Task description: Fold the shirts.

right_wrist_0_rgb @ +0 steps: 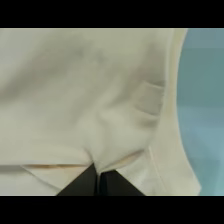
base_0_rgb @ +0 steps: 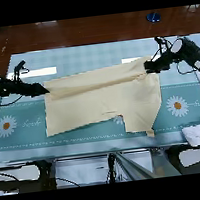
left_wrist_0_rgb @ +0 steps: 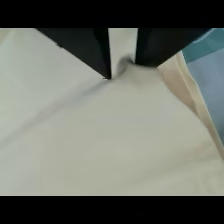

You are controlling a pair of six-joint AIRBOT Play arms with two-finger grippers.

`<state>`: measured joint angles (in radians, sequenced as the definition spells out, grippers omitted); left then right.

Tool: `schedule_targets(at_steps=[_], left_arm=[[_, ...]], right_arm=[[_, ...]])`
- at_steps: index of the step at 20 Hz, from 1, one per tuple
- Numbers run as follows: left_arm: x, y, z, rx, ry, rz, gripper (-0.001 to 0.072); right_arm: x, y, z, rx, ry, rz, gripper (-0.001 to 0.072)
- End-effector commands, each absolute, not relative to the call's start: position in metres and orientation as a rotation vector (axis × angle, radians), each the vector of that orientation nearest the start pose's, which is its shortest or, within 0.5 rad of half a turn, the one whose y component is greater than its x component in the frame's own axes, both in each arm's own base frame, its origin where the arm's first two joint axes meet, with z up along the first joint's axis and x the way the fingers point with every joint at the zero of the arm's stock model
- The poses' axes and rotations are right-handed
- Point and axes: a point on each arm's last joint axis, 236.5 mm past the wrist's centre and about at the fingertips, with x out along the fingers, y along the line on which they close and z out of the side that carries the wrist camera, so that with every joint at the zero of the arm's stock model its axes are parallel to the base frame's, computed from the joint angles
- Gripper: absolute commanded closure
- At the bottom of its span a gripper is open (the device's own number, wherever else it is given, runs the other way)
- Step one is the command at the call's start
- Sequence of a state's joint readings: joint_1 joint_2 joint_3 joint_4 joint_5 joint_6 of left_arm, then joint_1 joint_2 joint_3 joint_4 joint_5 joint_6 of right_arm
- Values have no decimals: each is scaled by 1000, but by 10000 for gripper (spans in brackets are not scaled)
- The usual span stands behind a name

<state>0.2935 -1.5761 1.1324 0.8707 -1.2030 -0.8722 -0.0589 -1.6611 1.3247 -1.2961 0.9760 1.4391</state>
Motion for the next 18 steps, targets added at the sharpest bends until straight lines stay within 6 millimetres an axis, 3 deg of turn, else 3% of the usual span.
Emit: schedule_targets(at_steps=[1,2,4,5,6,7,8,10,11,15,18], left_arm=[[383,-30,-48,-381,1318,-602,424],[379,-24,-35,-392,1323,-623,426],[367,5,-14,-442,1321,-589,448],[355,22,-8,-508,1325,-533,448],[339,35,-5,-563,1325,-496,448],[318,47,-6,-615,1330,-457,445],[297,53,-9,-675,1337,-424,434],[260,51,-21,-800,1347,-368,144],[243,41,-29,-856,1368,-366,91],[178,4,-65,-913,1598,-397,98],[179,-7,-79,-863,1622,-386,98]], right_arm=[[458,23,-67,184,1294,138,465],[454,13,-54,115,1296,140,409],[433,-38,-25,-91,1342,39,403],[412,-69,-13,-172,1399,-36,386],[393,-89,-5,-165,1443,-94,345],[379,-96,-3,-62,1453,-123,320],[366,-92,-7,57,1455,-101,280],[348,-76,-16,229,1451,-13,259],[341,-70,-20,284,1452,24,222],[325,-64,-28,304,1473,62,221],[326,-63,-28,309,1467,64,221]])
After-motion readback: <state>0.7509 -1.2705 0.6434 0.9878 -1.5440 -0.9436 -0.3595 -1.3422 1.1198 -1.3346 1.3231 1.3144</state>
